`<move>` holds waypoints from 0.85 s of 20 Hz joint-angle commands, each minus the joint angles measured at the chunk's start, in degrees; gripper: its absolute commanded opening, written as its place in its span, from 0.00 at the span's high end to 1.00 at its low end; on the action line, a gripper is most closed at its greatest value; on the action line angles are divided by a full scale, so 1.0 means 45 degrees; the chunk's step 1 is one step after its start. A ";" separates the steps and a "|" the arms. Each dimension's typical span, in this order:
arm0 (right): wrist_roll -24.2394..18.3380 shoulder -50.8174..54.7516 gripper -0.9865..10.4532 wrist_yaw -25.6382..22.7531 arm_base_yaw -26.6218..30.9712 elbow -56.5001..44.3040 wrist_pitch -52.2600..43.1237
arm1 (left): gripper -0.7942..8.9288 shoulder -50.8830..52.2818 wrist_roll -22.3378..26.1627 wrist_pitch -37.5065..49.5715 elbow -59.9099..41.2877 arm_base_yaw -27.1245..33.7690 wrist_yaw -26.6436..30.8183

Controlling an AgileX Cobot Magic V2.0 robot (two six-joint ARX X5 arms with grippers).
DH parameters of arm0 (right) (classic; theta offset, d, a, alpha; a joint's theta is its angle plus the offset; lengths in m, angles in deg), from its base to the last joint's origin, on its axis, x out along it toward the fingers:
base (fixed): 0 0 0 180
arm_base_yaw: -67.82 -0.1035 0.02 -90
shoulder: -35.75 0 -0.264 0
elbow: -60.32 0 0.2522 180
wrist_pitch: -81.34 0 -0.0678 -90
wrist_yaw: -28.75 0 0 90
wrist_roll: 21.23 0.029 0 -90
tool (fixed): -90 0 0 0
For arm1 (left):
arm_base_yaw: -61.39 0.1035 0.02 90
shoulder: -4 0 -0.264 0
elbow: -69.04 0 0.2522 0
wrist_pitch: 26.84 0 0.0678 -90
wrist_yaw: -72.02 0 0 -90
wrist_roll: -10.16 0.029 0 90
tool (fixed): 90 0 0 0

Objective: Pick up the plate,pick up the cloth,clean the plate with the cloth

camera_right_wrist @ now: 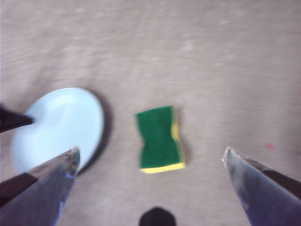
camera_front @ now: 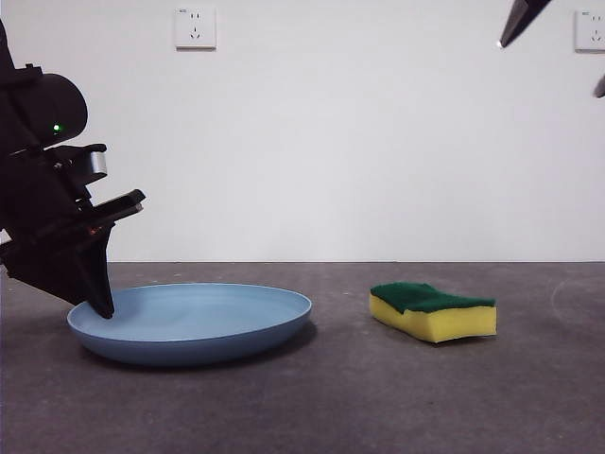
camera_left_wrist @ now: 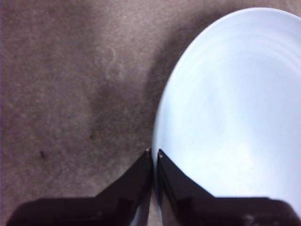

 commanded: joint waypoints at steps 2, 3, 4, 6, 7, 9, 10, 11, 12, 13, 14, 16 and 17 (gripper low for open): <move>-0.0408 -0.0413 0.42 0.0233 -0.0199 0.0359 -0.0092 | 0.93 0.0952 0.0296 -0.0117 -0.0053 -0.0005 0.0175; -0.0578 -0.0831 0.42 0.0219 -0.0393 0.0636 -0.0058 | 0.93 0.1579 0.0296 -0.0238 -0.0053 -0.0015 0.0175; -0.0709 -0.1248 0.43 0.0223 -0.0539 0.0889 -0.0010 | 0.93 0.2283 0.0291 -0.0389 -0.0053 -0.0019 0.0165; -0.1122 -0.2526 0.46 0.0199 -0.0865 0.1603 0.0253 | 0.93 0.3866 0.0291 -0.0865 -0.0053 -0.0015 0.0180; -0.1394 -0.3181 0.48 0.0165 -0.1044 0.1933 0.0364 | 0.93 0.4663 0.0296 -0.1161 -0.0053 -0.0015 0.0189; -0.1744 -0.4493 0.48 0.0121 -0.1389 0.2511 0.0403 | 0.93 0.6144 0.0296 -0.1821 -0.0053 -0.0010 0.0199; -0.1957 -0.5110 0.48 0.0063 -0.1477 0.2759 0.0398 | 0.93 0.6829 0.0296 -0.2176 -0.0053 -0.0010 0.0194; -0.2103 -0.5702 0.48 -0.0282 -0.1554 0.2987 0.0398 | 0.93 0.7446 0.0296 -0.2516 -0.0053 -0.0010 0.0194; -0.2302 -0.6290 0.48 -0.0753 -0.1651 0.3201 0.0398 | 0.93 0.7975 0.0296 -0.2851 -0.0053 -0.0010 0.0185; -0.2395 -0.6756 0.48 -0.1044 -0.1758 0.3347 0.0393 | 0.93 0.8403 0.0296 -0.3167 -0.0053 -0.0010 0.0189; -0.2438 -0.7242 0.48 -0.1253 -0.1836 0.3419 0.0345 | 0.93 0.8835 0.0311 -0.3536 -0.0053 -0.0010 0.0185; -0.2681 -0.8116 0.48 -0.1540 -0.1841 0.3424 0.0209 | 0.93 0.9374 0.0515 -0.4046 -0.0053 -0.0010 0.0180; -0.2735 -0.8519 0.48 -0.1506 -0.1846 0.3424 0.0160 | 0.93 0.9530 0.0563 -0.4240 -0.0053 -0.0010 0.0180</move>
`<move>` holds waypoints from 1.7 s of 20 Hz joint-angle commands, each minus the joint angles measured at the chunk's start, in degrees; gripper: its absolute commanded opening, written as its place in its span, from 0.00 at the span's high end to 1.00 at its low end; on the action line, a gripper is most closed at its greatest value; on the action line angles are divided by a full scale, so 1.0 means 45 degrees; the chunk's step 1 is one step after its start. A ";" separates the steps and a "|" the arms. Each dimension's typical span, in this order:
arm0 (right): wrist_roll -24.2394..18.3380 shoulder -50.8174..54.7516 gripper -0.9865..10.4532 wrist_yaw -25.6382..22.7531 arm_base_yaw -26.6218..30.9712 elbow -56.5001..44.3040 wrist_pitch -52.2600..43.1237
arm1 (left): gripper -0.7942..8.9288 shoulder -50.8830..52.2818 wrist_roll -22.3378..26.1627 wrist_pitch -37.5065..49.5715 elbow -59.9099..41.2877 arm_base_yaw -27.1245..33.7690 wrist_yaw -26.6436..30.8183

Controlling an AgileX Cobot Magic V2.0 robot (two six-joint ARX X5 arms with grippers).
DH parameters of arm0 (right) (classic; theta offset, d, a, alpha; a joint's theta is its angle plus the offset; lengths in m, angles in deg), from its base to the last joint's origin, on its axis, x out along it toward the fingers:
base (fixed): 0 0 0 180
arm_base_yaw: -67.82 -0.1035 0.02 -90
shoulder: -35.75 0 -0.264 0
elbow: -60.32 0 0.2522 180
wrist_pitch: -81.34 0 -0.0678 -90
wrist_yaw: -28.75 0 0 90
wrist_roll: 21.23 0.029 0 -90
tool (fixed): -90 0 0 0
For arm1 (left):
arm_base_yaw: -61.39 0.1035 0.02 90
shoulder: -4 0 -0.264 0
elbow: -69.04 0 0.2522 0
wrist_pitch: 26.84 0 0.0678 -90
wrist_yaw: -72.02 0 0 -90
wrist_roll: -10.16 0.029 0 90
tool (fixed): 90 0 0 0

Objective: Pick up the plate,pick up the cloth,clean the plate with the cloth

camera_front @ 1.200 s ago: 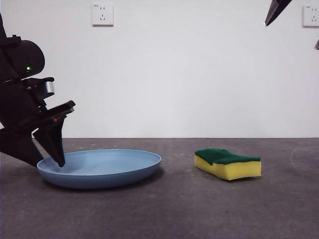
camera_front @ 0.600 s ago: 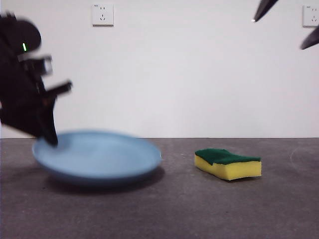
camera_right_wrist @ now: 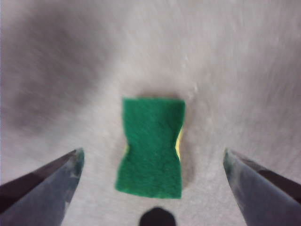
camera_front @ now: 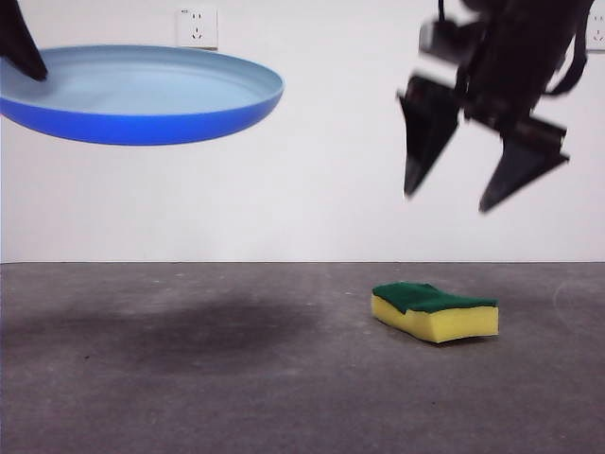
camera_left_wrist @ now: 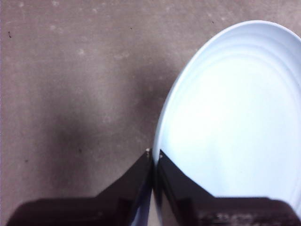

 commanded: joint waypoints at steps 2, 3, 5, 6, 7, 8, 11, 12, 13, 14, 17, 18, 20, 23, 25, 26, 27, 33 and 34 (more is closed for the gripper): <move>-0.0291 -0.1282 0.48 -0.0039 -0.0024 0.0010 -0.0272 | 0.93 0.0262 0.0253 -0.0379 -0.0044 -0.0015 -0.0121; -0.0238 -0.1588 0.48 -0.0019 -0.0024 0.0010 -0.0384 | 0.93 0.0262 0.0253 -0.0461 -0.0044 -0.0019 -0.0117; -0.0238 -0.2059 0.48 0.0049 -0.0121 0.0010 -0.0631 | 0.93 0.0262 0.0257 -0.0525 -0.0044 -0.0019 -0.0121; -0.0238 -0.2244 0.48 0.0053 -0.0180 0.0010 -0.0714 | 0.93 0.0262 0.0257 -0.0525 -0.0044 -0.0019 -0.0117; -0.0238 -0.2414 0.48 0.0058 -0.0223 0.0010 -0.0763 | 0.93 0.0262 0.0257 -0.0529 -0.0044 -0.0019 -0.0117; -0.0243 -0.2545 0.48 0.0053 -0.0306 0.0010 -0.0763 | 0.93 0.0262 0.0257 -0.0525 -0.0044 -0.0019 -0.0117; -0.0282 -0.2851 0.49 0.0053 -0.0525 0.0010 -0.0792 | 0.93 0.0262 0.0262 -0.0486 -0.0044 -0.0019 -0.0117; -0.0287 -0.2929 0.52 0.0053 -0.0554 0.0010 -0.0806 | 0.93 0.0262 0.0262 -0.0486 -0.0044 -0.0019 -0.0117; -0.0287 -0.3031 0.55 0.0049 -0.0607 0.0010 -0.0855 | 0.93 0.0262 0.0262 -0.0481 -0.0044 -0.0019 -0.0117; -0.0282 -0.3128 0.56 0.0049 -0.0612 0.0010 -0.0855 | 0.93 0.0262 0.0262 -0.0486 -0.0044 -0.0019 -0.0117; -0.0282 -0.3303 0.60 0.0000 -0.0612 0.0005 -0.0840 | 0.93 0.0262 0.0267 -0.0491 -0.0044 -0.0019 -0.0117; -0.0282 -0.3308 0.68 -0.0044 -0.0607 0.0005 -0.0840 | 0.93 0.0262 0.0267 -0.0495 -0.0044 -0.0019 -0.0117; -0.0296 -0.3308 0.79 -0.0053 -0.0607 0.0005 -0.0840 | 0.93 0.0262 0.0272 -0.0495 -0.0044 -0.0019 -0.0117; -0.0515 -0.3347 0.89 -0.0680 -0.0602 0.0005 -0.0787 | 0.93 0.0262 0.0301 -0.0529 -0.0044 -0.0019 -0.0117; -0.0641 -0.3371 0.90 -0.0680 -0.0602 0.0005 -0.0554 | 0.93 0.0262 0.0316 -0.0602 -0.0044 -0.0019 -0.0117; -0.0729 -0.3376 0.93 -0.0704 -0.0602 0.0005 -0.0515 | 0.93 0.0262 0.0335 -0.0646 -0.0044 -0.0019 -0.0117; -0.0719 -0.3376 0.93 -0.0685 -0.0602 0.0005 -0.0520 | 0.93 0.0262 0.0418 -0.0675 -0.0044 -0.0019 -0.0117; -0.0097 -0.1593 0.93 -0.0602 -0.1044 0.0010 -0.0529 | 0.93 -0.0238 0.0593 -0.0578 -0.0044 -0.0019 0.0709; 0.0087 -0.0928 0.93 -0.0597 -0.1171 0.0010 -0.0525 | 0.93 -0.0491 0.0593 -0.0500 -0.0044 -0.0024 0.0928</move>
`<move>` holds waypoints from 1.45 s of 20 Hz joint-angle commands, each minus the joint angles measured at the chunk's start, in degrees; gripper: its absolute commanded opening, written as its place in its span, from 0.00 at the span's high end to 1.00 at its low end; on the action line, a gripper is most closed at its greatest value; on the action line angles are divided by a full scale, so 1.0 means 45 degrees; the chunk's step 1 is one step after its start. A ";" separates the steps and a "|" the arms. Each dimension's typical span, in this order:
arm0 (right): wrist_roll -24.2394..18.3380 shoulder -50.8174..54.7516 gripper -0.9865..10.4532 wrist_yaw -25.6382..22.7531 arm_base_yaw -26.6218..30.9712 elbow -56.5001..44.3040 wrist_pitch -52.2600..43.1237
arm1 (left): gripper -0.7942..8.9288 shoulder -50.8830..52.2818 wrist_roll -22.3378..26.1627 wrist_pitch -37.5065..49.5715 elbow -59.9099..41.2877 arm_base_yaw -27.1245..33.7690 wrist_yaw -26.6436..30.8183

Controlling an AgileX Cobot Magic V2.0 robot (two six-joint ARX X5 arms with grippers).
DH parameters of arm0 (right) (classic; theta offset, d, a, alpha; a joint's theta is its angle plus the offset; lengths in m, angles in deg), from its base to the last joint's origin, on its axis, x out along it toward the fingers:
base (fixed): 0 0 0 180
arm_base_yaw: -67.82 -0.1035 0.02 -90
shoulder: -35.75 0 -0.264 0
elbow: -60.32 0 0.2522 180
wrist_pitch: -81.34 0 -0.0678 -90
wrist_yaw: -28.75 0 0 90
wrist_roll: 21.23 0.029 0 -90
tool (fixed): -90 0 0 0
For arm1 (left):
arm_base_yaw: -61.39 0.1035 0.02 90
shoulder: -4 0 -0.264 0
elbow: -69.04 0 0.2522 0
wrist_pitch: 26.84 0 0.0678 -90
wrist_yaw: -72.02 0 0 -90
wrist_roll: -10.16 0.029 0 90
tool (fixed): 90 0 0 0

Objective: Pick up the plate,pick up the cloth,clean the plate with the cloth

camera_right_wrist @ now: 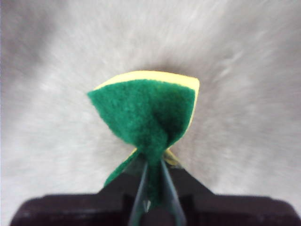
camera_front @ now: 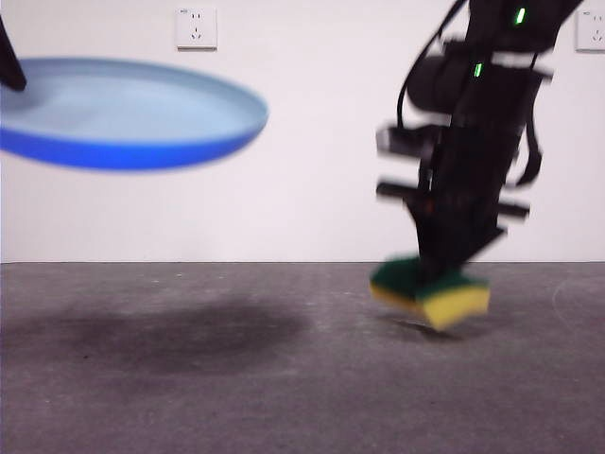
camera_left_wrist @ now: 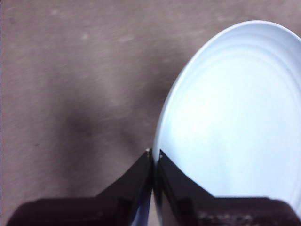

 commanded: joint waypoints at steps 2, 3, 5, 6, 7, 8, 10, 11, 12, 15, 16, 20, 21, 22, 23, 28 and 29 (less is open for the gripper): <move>0.0729 0.2900 0.93 0.0151 -0.0627 0.0005 -0.0087 | 0.93 -0.1054 0.0010 0.0656 -0.0044 -0.0068 0.0403; 0.0947 0.3667 0.93 0.0549 -0.0821 0.0005 -0.0092 | 0.93 -0.1452 -0.0121 0.0923 -0.0044 -0.0131 0.0403; 0.1316 0.4881 0.93 0.1001 -0.1326 0.0005 -0.0097 | 0.93 -0.2137 -0.0374 0.1219 -0.0044 -0.0432 0.0238; 0.1467 0.5251 0.93 0.0971 -0.1622 0.0005 -0.0097 | 0.93 -0.2356 -0.0583 0.1263 -0.0044 -0.0695 0.0209; 0.1666 0.5498 0.93 0.0981 -0.1962 0.0005 -0.0102 | 0.93 -0.2477 -0.0641 0.1307 -0.0044 -0.1020 0.0204; 0.1797 0.5537 0.93 0.0971 -0.2283 0.0005 -0.0102 | 0.93 -0.2492 -0.0646 0.1389 -0.0044 -0.1394 0.0209; 0.1880 0.5430 0.93 0.0899 -0.2783 0.0005 -0.0136 | 0.93 -0.2463 -0.0996 0.1758 -0.0044 -0.2186 0.0204; 0.1880 0.5304 0.93 0.0840 -0.3050 0.0005 -0.0199 | 0.93 -0.2463 -0.1166 0.1938 -0.0044 -0.2589 0.0194; 0.1885 0.5105 0.93 0.0733 -0.3342 0.0005 -0.0321 | 0.93 -0.2467 -0.1355 0.2055 -0.0044 -0.2973 0.0199; 0.1923 0.4639 0.93 -0.0112 -0.3798 0.0005 -0.0476 | 0.93 -0.2467 -0.1700 0.2336 -0.0044 -0.3832 0.0194; 0.1923 0.4498 0.93 -0.0160 -0.3871 0.0005 -0.0505 | 0.93 -0.2463 -0.1807 0.2448 -0.0044 -0.4027 0.0199; 0.2084 0.3701 0.93 -0.0092 -0.4284 0.0005 -0.0772 | 0.93 -0.2463 -0.2239 0.3235 -0.0044 -0.4517 0.0204; 0.2084 0.3449 0.93 0.0000 -0.4537 0.0005 -0.0874 | 0.93 -0.2467 -0.2307 0.3507 -0.0044 -0.4546 0.0214; 0.2074 0.3327 0.93 -0.0010 -0.4818 0.0005 -0.0894 | 0.93 -0.2467 -0.2331 0.3711 -0.0044 -0.4556 0.0277; 0.2074 0.3225 0.93 -0.0015 -0.5183 0.0005 -0.0855 | 0.93 -0.2467 -0.2361 0.3915 -0.0044 -0.4556 0.0369; 0.1574 0.3191 0.93 -0.1836 -0.6455 0.0005 0.1953 | 0.93 -0.2467 -0.2574 0.4172 -0.0044 -0.4119 0.1166; 0.1472 0.3201 0.93 -0.3235 -0.6450 0.0005 0.2749 | 0.93 -0.2467 -0.2574 0.3993 -0.0044 -0.4075 0.1054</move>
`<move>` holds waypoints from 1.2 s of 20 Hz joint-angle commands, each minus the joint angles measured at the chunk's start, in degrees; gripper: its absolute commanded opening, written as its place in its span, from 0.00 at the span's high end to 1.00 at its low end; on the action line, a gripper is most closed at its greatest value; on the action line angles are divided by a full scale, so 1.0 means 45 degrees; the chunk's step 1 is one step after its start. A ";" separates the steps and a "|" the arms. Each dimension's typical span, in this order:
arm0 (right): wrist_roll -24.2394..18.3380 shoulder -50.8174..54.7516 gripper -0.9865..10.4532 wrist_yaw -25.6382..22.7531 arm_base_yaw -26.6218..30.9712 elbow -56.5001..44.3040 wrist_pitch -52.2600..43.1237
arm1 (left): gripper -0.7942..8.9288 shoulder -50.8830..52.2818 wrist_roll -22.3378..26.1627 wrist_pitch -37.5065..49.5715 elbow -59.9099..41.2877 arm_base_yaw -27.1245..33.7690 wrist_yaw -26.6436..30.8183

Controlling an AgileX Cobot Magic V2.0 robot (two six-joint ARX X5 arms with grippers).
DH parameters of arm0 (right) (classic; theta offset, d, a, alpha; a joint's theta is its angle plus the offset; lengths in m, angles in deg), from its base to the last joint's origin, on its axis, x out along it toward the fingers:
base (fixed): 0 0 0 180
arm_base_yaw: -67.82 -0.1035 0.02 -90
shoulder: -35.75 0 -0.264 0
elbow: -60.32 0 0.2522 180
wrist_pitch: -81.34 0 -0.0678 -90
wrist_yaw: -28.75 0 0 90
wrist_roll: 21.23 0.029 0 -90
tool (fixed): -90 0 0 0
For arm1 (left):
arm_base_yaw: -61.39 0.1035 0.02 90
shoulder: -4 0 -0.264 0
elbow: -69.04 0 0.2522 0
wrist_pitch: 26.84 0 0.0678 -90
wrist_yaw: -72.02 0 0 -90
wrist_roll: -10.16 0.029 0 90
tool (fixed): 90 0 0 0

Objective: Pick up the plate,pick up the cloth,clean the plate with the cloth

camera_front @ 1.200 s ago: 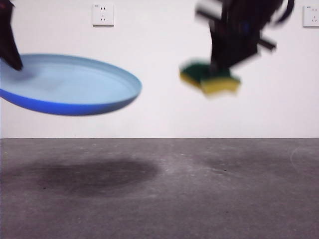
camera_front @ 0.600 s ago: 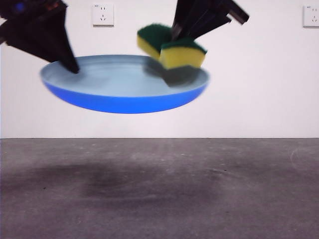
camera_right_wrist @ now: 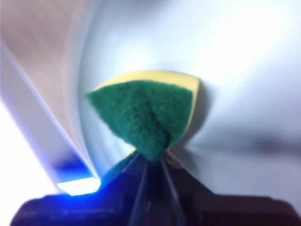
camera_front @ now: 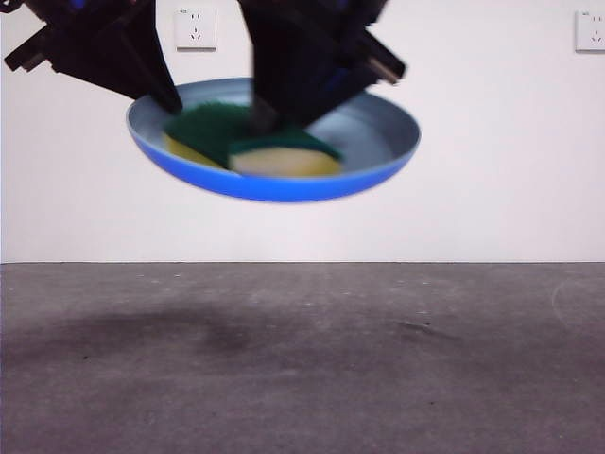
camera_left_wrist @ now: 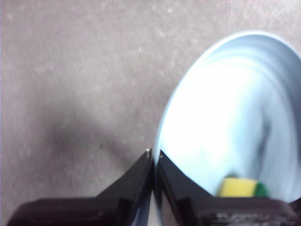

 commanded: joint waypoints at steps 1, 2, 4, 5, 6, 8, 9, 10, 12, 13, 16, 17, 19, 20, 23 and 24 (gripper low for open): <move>-0.0243 -0.0175 0.93 -0.3327 0.0073 -0.0039 0.1695 | 0.93 0.0063 -0.0311 -0.0170 0.0019 0.0141 -0.0374; -0.0233 -0.0170 0.93 -0.5056 0.0141 -0.0039 0.1802 | 0.93 0.0063 -0.0301 -0.0457 0.0019 0.0141 -0.0704; -0.0233 -0.0049 0.93 -0.6324 0.0374 -0.0039 0.1384 | 0.93 0.0063 -0.0287 -0.0792 0.0019 0.0112 -0.1166; -0.0238 0.0000 0.93 -0.6421 0.0539 -0.0039 0.0869 | 0.93 0.0063 -0.0282 -0.0874 0.0019 0.0063 -0.1384; -0.0233 0.0039 0.93 -0.6237 0.0690 -0.0039 0.0243 | 0.93 0.0063 -0.0287 -0.0918 0.0019 -0.0019 -0.1593; -0.0233 0.0063 0.93 -0.5353 0.0869 -0.0039 -0.0937 | 0.93 0.0063 -0.0287 -0.0918 0.0019 -0.0204 -0.1681; -0.0228 0.0063 0.93 -0.4673 0.0967 -0.0039 -0.1515 | 0.93 0.0063 -0.0282 -0.0894 0.0019 -0.0291 -0.1681; -0.0219 0.0063 0.93 -0.4114 0.1035 -0.0039 -0.1909 | 0.93 0.0063 -0.0287 -0.0884 0.0019 -0.0335 -0.1681; -0.0063 0.0058 0.93 -0.2356 0.1151 -0.0039 -0.2773 | 0.93 0.0063 -0.0291 -0.0831 0.0019 -0.0413 -0.1681; 0.0049 0.0053 0.93 -0.1462 0.1156 -0.0039 -0.3070 | 0.93 0.0063 -0.0311 -0.0758 0.0019 -0.0442 -0.1676; 0.0325 0.0049 0.93 0.1117 0.1093 -0.0039 -0.3449 | 0.93 0.0063 -0.0398 -0.0291 0.0019 -0.0457 -0.1642; 0.0369 0.0044 0.93 0.1603 0.1035 -0.0039 -0.3381 | 0.93 0.0063 -0.0427 -0.0131 0.0019 -0.0452 -0.1598; 0.0384 0.0044 0.93 0.2210 0.0894 -0.0039 -0.3055 | 0.93 0.0063 -0.0437 0.0262 0.0019 -0.0413 -0.1545; 0.0364 0.0044 0.93 0.2385 0.0767 -0.0039 -0.2531 | 0.93 0.0063 -0.0525 0.0515 0.0019 -0.0330 -0.1545; 0.0015 0.0044 0.93 0.2025 0.0714 -0.0039 -0.0185 | 0.93 0.0063 -0.0724 0.0753 0.0019 -0.0024 -0.1569; -0.0092 0.0044 0.93 0.1093 0.0714 -0.0039 0.0627 | 0.93 0.0063 -0.0719 0.0675 0.0019 0.0044 -0.1598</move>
